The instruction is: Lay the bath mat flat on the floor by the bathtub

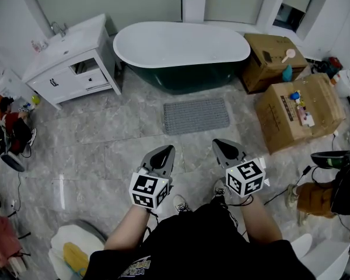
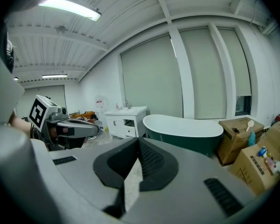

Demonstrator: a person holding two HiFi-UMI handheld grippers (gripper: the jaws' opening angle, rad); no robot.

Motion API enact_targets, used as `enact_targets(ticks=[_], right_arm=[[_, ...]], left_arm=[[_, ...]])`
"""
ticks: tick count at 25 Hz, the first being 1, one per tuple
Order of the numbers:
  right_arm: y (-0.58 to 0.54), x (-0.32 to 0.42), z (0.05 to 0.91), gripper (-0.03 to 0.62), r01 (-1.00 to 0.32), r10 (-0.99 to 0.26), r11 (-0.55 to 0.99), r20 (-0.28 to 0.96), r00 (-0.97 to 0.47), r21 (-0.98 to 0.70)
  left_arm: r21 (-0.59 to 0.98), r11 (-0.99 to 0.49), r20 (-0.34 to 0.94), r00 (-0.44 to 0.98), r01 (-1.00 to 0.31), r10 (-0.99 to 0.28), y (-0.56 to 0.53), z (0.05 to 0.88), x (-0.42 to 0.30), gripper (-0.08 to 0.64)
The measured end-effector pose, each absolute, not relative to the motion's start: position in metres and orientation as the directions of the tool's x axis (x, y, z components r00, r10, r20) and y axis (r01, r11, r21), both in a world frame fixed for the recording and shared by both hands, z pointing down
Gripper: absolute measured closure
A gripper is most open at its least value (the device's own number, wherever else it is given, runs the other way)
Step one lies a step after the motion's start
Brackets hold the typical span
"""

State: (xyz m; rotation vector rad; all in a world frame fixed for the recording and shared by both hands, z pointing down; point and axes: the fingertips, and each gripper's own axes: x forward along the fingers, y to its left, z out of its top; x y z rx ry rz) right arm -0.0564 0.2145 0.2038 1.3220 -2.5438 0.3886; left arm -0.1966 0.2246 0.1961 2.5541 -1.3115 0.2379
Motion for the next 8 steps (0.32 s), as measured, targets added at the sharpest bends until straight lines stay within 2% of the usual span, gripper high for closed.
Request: enact_targets(ticks=[8], right_arm=[[0.226, -0.046, 0.202, 0.577, -0.826, -0.764, 0.55, 0.327, -0.557, -0.122]], left_arm=[[0.151, -0.559, 0.259, 0.578, -0.816, -0.774, 0.236, 0.195, -0.187, 0.545]])
